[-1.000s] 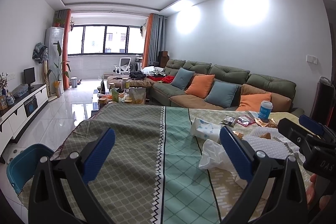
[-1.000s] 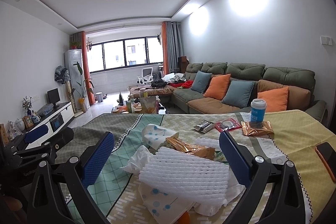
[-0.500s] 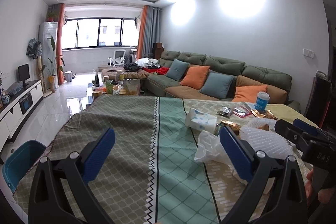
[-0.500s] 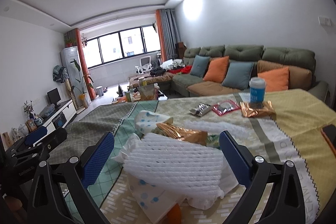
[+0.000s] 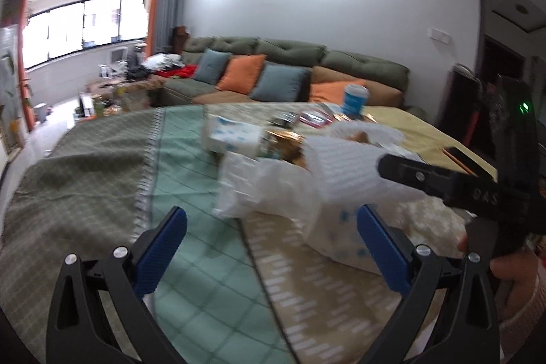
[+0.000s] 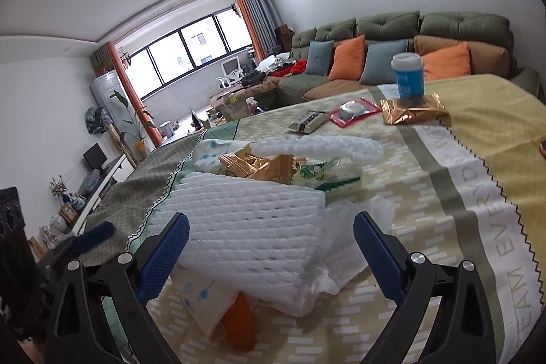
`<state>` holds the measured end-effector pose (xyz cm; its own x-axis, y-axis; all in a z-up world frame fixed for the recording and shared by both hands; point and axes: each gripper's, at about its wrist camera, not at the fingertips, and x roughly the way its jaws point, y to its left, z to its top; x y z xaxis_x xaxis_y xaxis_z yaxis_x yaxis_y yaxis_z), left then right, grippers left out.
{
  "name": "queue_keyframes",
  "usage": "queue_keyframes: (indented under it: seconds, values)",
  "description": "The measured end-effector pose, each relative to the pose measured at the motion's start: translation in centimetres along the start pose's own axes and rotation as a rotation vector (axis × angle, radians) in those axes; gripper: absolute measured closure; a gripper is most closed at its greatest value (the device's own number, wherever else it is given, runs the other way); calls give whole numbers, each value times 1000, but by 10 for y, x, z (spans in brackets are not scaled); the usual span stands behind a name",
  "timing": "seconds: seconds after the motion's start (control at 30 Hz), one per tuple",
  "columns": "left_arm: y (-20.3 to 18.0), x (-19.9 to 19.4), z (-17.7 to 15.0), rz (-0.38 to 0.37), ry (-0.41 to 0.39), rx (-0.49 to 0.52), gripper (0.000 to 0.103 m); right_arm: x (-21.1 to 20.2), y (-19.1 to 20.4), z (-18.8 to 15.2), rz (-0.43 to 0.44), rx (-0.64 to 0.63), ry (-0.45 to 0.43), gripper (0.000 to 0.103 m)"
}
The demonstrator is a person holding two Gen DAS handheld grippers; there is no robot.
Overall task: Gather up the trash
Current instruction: 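Grasp the white foam net with the right tool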
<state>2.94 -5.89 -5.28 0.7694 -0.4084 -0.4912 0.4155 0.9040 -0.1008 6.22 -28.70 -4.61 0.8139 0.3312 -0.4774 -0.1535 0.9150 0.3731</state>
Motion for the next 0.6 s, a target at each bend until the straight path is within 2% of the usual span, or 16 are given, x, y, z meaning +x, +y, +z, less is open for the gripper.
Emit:
queue_keyframes:
  seconds: [0.1, 0.17, 0.2, 0.27, 0.33, 0.43, 0.47, 0.6]
  values:
    - [-7, 14, -5, -90, 58, 5, 10, 0, -6, -3, 42, 27, 27, 12]
    - [-7, 24, -9, -143, 106, -1, 22, 0, -10, -4, 69, 45, 43, 23]
    - [-6, 28, -10, -158, 121, -6, 22, 1, -12, -5, 76, 51, 48, 26]
    - [-4, 36, -12, -190, 149, -23, 30, 2, -17, -4, 99, 69, 60, 44]
    - [0, 38, -15, -225, 159, -41, 35, 0, -19, -3, 107, 77, 55, 50]
    - [-1, 43, -15, -268, 161, -41, 50, -5, -20, 0, 121, 69, 41, 57]
    - [0, 44, -15, -272, 160, -40, 55, -7, -19, 1, 123, 65, 34, 63]
    - [4, 45, -13, -285, 153, -49, 66, -16, -15, 9, 137, 47, 8, 67]
